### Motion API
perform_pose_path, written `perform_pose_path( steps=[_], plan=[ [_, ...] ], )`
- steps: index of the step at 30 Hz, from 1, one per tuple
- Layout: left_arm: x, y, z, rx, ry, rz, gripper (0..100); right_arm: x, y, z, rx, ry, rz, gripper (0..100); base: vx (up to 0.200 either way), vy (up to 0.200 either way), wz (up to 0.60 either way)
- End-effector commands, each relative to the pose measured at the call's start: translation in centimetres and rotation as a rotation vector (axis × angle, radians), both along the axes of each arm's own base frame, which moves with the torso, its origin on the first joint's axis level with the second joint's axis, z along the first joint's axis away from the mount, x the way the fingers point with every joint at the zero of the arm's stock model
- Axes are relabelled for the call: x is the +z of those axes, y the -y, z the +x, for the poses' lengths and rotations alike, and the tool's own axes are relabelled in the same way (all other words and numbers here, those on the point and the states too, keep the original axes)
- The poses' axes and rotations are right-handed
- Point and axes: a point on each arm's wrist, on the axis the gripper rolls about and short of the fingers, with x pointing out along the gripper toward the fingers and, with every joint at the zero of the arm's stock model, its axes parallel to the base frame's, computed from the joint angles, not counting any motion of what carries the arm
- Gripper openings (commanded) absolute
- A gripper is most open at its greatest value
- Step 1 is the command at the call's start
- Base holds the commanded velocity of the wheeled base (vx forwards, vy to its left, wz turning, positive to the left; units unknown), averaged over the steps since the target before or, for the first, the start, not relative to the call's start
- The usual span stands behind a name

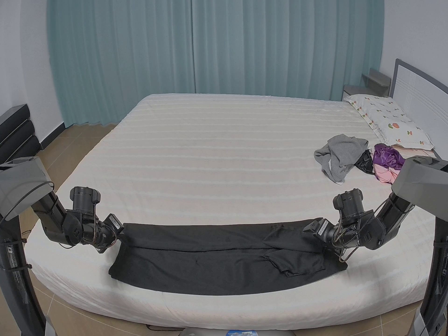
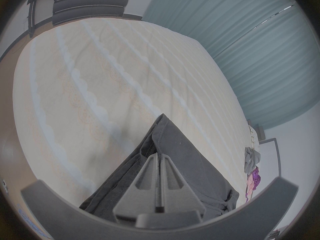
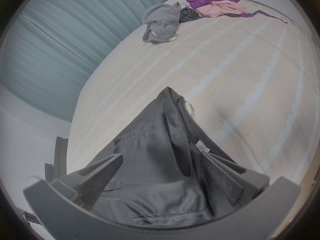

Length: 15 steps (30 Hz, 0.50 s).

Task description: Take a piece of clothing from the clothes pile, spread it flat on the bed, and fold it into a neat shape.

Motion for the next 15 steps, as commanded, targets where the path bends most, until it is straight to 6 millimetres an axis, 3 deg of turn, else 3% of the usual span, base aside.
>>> perform_pose_path(
  steps=[1,15],
  plan=[
    [-0.1,0.0,0.0,0.001,-0.003,0.000,0,-0.5,-0.1,0.1,-0.002,-0.034,-0.018,100,0.000,0.000,0.00],
    [-0.1,0.0,0.1,0.000,-0.001,0.001,0,2.9,0.6,-2.1,0.024,0.003,-0.057,100,0.000,0.000,0.00]
  ],
)
